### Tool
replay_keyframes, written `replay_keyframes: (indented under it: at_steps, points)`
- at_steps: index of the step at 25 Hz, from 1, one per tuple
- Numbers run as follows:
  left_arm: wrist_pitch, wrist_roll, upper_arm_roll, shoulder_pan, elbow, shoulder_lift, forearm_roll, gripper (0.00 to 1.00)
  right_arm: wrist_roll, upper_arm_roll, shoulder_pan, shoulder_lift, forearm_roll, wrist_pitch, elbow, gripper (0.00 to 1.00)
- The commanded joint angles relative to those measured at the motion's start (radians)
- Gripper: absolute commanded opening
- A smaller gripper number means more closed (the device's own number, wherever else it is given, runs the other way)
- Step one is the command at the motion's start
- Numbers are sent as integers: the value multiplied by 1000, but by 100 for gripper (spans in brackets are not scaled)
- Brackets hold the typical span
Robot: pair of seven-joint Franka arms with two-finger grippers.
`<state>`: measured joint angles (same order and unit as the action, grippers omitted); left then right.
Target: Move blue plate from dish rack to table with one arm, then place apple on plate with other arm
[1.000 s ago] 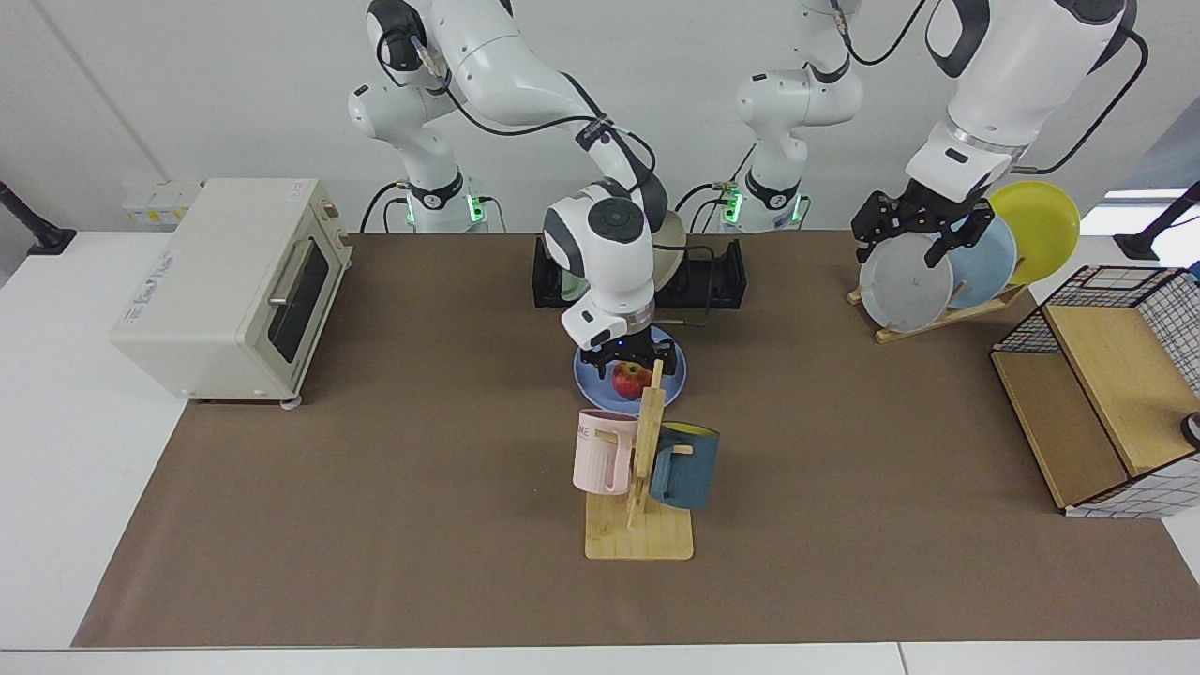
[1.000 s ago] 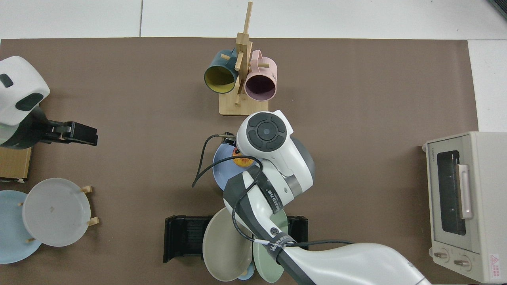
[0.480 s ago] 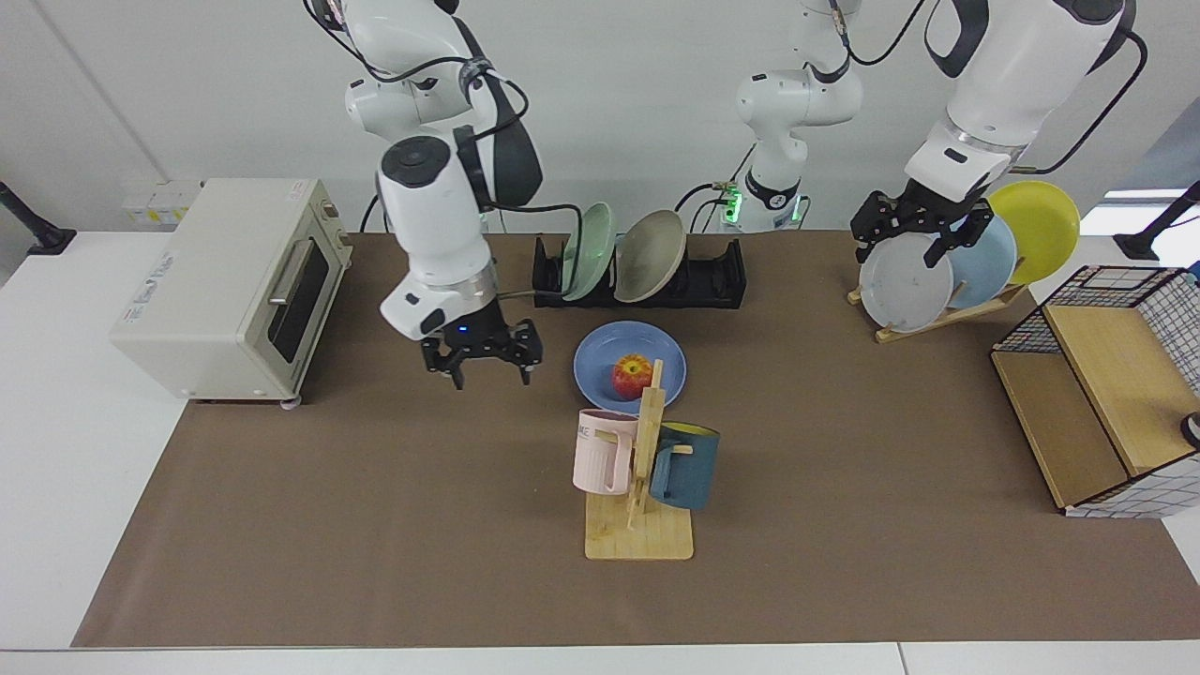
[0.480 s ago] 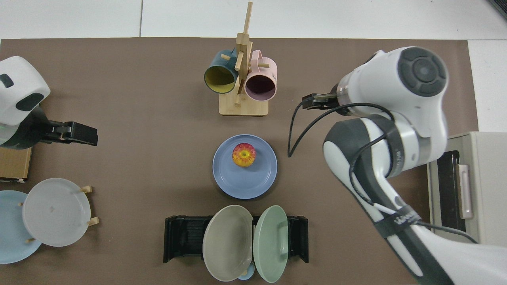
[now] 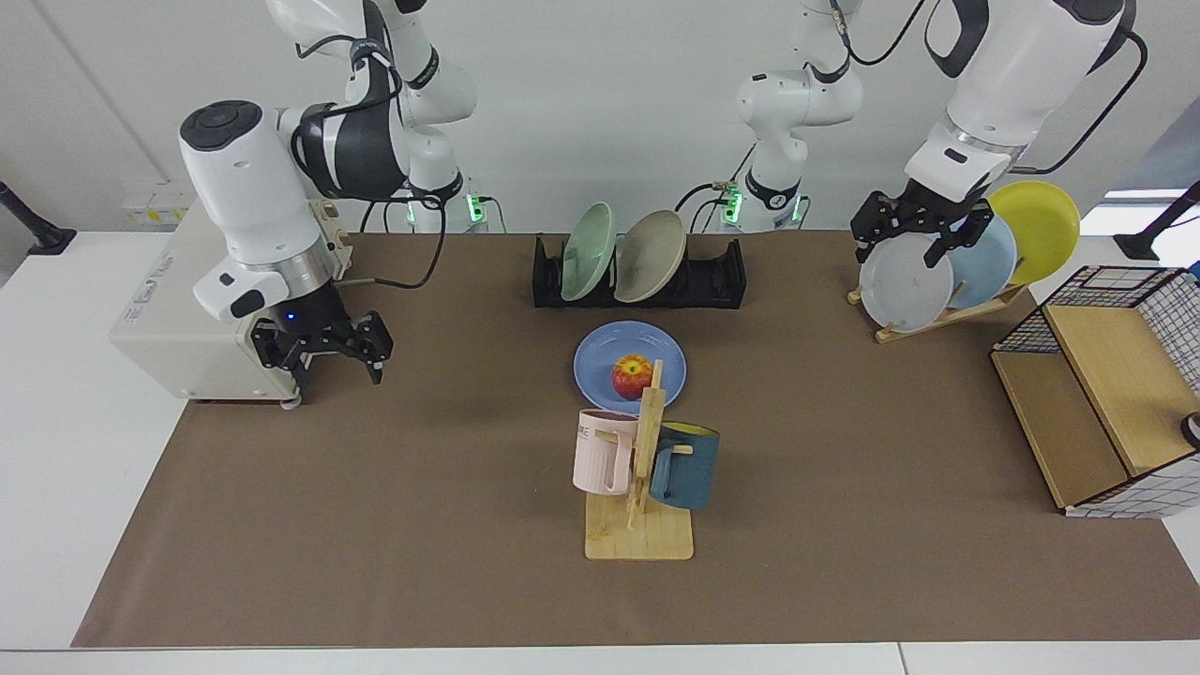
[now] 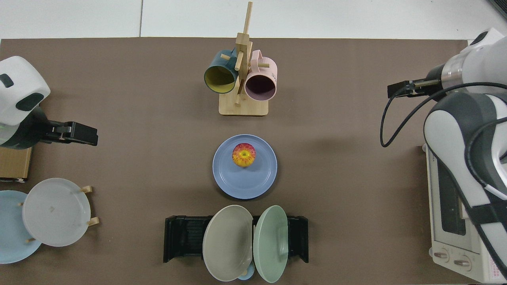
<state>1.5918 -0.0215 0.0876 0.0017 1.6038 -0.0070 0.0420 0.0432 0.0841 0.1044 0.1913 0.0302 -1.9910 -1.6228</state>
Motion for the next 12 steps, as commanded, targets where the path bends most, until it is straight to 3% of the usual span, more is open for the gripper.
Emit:
replay_keyframes:
  at_steps: [1,4,8,12]
  points:
    - [0,-3,-6,-12,13,-8,-2,100,72,-11,-34,-33,-16,159,63,100]
    - [0,-1,-6,-11,11,-8,-4,100,86,-10,-43,-88,-10,215,72,100]
    - [0,-1,-6,-12,11,-8,-2,100,72,-12,-65,-162,-4,239,-6,100]
    - [0,-1,-8,-12,11,-8,-2,100,55,-12,-65,-176,0,236,-26,100]
